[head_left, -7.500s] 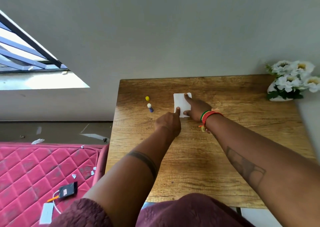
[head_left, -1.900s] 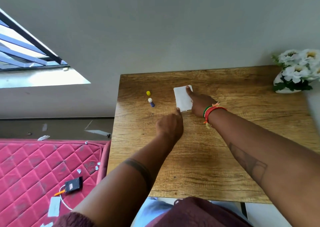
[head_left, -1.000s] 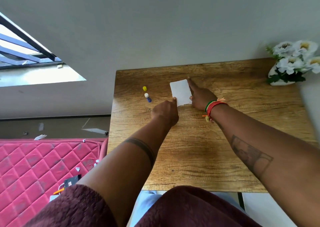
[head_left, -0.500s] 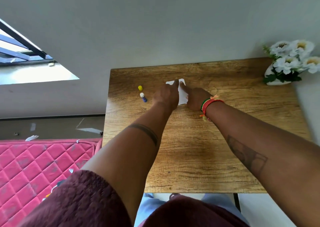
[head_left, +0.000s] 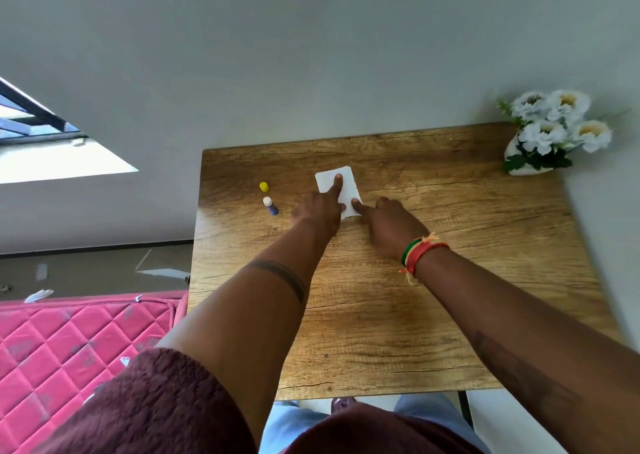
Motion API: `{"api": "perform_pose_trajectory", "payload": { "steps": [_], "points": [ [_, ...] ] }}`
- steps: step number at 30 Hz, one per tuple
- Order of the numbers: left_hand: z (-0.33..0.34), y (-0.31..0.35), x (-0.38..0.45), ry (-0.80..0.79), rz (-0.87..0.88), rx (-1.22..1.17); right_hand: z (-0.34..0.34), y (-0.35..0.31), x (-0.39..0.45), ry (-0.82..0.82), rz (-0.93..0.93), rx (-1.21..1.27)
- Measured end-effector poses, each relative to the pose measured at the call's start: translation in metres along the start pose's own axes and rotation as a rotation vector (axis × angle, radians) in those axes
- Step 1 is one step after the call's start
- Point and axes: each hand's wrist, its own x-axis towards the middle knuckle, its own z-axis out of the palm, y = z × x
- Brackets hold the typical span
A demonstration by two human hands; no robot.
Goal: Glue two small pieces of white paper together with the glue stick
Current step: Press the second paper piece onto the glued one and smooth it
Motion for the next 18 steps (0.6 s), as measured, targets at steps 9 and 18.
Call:
{"api": "perform_pose_trajectory", "payload": {
  "steps": [9,18],
  "points": [
    [0.014,-0.007,-0.014,0.093,-0.011,-0.149,-0.043,-0.046,0.044,0.074,0.151,0.029],
    [0.012,-0.012,-0.008,0.140,-0.041,-0.273,-0.022,-0.048,0.071,0.077,0.037,0.001]
  ]
}}
